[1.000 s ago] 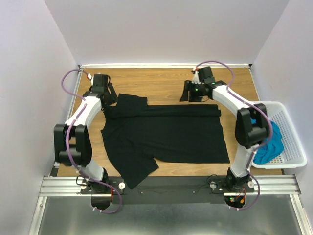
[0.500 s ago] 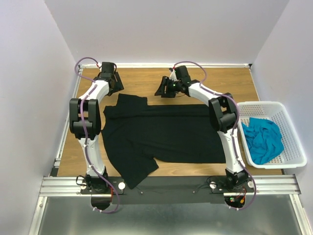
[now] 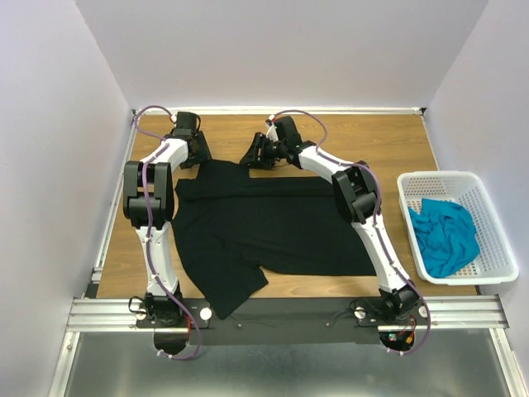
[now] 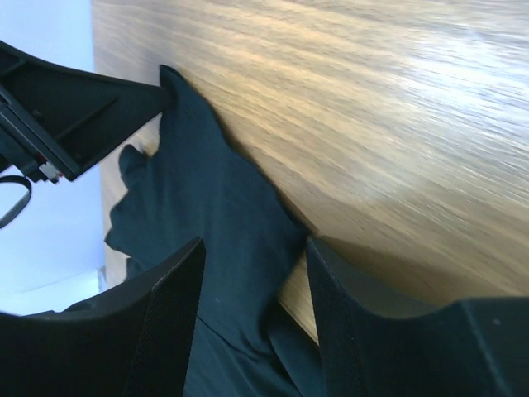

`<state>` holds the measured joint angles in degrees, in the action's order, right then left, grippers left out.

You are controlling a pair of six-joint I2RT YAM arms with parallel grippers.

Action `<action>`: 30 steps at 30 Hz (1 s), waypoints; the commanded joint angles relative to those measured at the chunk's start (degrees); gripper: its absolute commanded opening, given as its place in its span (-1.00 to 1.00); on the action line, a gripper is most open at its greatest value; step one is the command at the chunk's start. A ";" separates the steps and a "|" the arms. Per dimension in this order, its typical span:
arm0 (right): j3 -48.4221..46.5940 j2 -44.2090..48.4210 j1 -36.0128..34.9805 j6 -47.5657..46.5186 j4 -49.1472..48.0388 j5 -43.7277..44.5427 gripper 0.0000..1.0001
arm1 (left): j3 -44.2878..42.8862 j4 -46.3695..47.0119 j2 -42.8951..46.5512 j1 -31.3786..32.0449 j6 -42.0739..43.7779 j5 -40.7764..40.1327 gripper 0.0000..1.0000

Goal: Fold and stack the t-shirts
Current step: Fold the tshirt

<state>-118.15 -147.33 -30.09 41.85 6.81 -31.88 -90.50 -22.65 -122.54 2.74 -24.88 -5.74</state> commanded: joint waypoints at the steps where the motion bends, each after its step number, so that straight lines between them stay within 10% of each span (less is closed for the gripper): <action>1: -1.12 -4.98 -1.12 2.27 1.10 1.55 0.18 | -0.03 0.59 -2.08 -0.02 -0.16 2.22 0.39; 16: 1.08 -5.60 -1.29 1.84 0.93 4.90 -0.73 | -0.47 0.59 -3.93 0.07 -0.08 4.59 -0.13; 30: 1.87 -4.37 -1.64 0.69 0.93 4.81 -0.83 | -5.83 -6.44 -6.83 3.67 -0.34 -2.08 -0.34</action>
<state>-118.32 -149.38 -30.76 44.47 4.93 -29.23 -95.15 -23.46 -125.80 5.37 -24.86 -5.65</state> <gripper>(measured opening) 0.090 0.348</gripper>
